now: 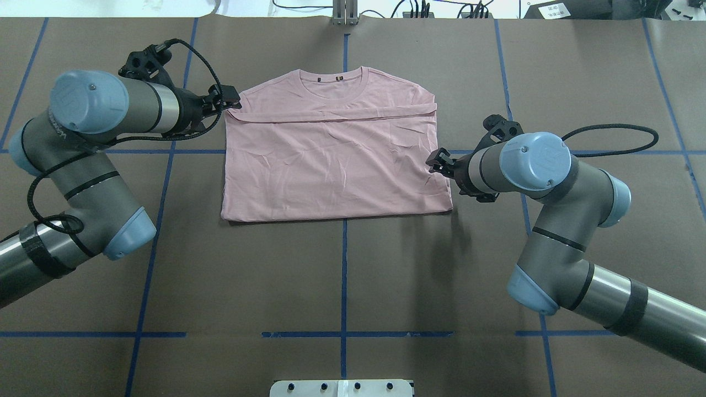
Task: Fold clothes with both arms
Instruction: 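Lower the right gripper to grasp the folded shirt's corner nearest it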
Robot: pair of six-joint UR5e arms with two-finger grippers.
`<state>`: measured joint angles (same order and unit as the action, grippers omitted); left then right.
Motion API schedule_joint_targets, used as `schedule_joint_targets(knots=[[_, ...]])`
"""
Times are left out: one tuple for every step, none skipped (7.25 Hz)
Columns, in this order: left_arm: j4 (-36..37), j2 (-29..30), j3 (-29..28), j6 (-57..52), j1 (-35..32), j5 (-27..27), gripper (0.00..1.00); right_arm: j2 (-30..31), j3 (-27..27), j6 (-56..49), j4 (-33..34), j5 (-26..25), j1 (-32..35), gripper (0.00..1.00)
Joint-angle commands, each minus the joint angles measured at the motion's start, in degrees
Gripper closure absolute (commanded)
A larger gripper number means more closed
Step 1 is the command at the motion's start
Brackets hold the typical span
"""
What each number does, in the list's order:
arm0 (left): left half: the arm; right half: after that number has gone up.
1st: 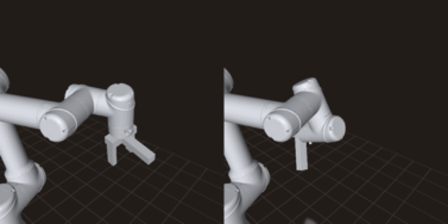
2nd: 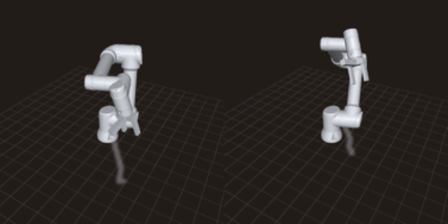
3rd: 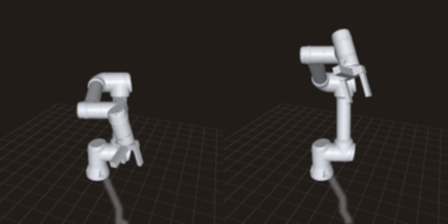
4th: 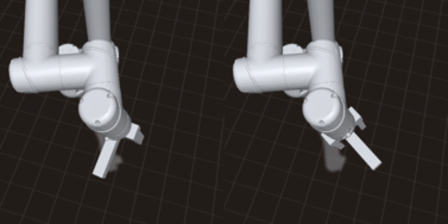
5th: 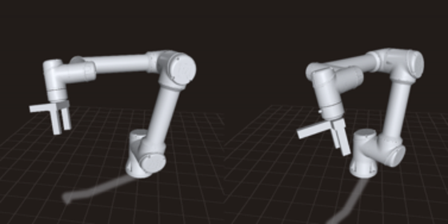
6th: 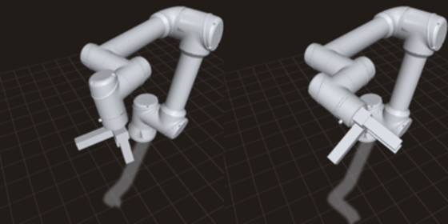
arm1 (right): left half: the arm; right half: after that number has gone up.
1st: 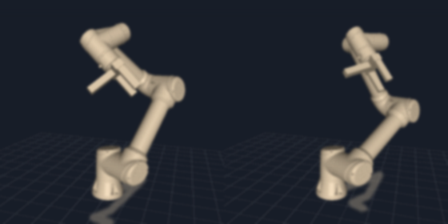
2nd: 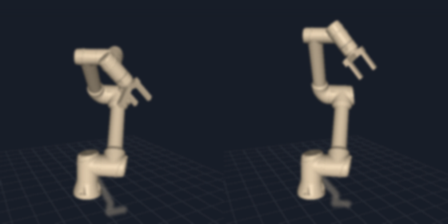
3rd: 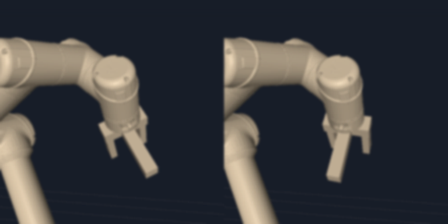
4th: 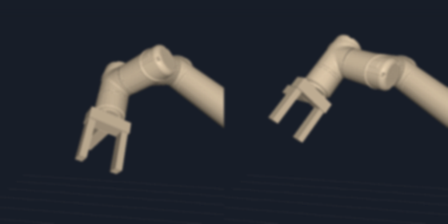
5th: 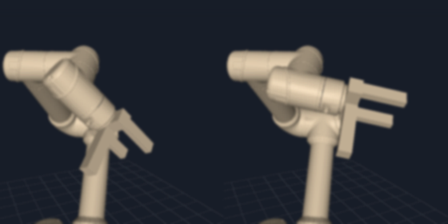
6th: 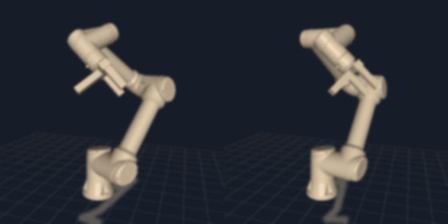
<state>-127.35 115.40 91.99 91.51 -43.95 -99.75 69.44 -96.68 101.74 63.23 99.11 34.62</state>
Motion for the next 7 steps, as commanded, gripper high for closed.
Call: schedule_joint_targets(knots=[[0.1,0.2,-0.1,-0.3,0.0,0.3,0.0,1.7,-0.3,0.1,0.0,0.4,-1.3,0.15],[0.1,0.2,-0.1,-0.3,0.0,0.3,0.0,1.7,0.0,0.1,0.0,0.4,-2.3,0.17],[0.1,0.3,-0.1,-0.3,0.0,0.3,0.0,1.7,-0.3,0.1,0.0,0.5,-2.9,0.19],[0.1,0.3,-0.1,-0.3,0.0,0.3,0.0,1.7,-0.1,0.1,0.0,0.4,-3.3,0.24],[0.1,0.3,-0.1,-0.3,0.0,0.3,0.0,1.7,-0.3,0.1,0.1,0.5,-3.3,0.55],[0.1,0.3,0.0,-0.3,0.0,0.3,0.0,1.7,-0.2,0.1,0.0,0.5,-3.3,0.97],[0.1,0.3,0.0,-0.3,-0.1,0.3,0.0,1.7,-0.3,0.1,0.0,0.6,-3.3,1.0]])
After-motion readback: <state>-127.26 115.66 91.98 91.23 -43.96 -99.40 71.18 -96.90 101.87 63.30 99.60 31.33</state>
